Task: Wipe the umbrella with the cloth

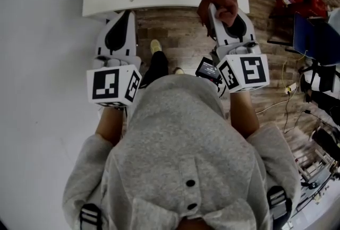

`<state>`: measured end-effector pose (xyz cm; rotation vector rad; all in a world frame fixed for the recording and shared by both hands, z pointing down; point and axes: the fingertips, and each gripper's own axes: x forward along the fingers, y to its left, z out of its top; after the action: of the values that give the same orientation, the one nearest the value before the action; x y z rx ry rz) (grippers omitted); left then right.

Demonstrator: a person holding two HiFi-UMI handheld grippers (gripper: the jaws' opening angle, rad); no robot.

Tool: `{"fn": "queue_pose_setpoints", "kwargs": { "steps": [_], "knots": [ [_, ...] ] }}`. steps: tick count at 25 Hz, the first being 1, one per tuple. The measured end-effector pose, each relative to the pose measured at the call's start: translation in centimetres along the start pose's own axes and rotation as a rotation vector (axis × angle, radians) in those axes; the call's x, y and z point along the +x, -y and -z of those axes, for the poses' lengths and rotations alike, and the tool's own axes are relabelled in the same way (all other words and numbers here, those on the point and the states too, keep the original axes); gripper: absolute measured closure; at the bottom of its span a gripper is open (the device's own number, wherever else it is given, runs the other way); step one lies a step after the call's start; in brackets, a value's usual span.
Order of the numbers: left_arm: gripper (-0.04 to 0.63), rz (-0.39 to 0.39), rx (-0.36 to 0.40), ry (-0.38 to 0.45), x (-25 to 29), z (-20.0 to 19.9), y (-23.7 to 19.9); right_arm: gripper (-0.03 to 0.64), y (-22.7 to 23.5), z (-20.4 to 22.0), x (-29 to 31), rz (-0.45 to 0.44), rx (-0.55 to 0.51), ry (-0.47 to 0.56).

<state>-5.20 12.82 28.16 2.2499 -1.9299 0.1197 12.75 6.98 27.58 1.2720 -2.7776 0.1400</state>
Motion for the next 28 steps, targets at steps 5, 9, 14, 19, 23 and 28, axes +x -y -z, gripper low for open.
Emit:
{"fn": "queue_pose_setpoints", "kwargs": {
  "steps": [5,9,14,19,23,28],
  "knots": [
    [0.580,0.018,-0.021,-0.008,4.7,-0.3,-3.9,0.514,0.8,-0.2,5.7,-0.002,0.010,-0.011],
    [0.580,0.040,-0.028,-0.013,6.7,-1.1,-6.4,0.515,0.5,-1.1,8.8,0.000,0.021,-0.015],
    [0.580,0.069,-0.045,-0.021,9.7,-1.3,-8.9,0.515,0.5,-1.6,12.4,0.002,0.032,-0.025],
    [0.580,0.099,-0.046,-0.020,11.4,-1.9,-11.3,0.515,-0.1,-2.3,15.1,0.022,0.016,-0.035],
    [0.580,0.119,-0.050,-0.031,14.2,-3.3,-13.3,0.515,0.9,-3.6,18.3,0.042,0.023,-0.045],
    [0.580,0.148,-0.058,-0.038,16.3,-4.8,-13.7,0.515,2.1,-5.1,20.0,0.067,0.011,-0.058]
  ]
}}
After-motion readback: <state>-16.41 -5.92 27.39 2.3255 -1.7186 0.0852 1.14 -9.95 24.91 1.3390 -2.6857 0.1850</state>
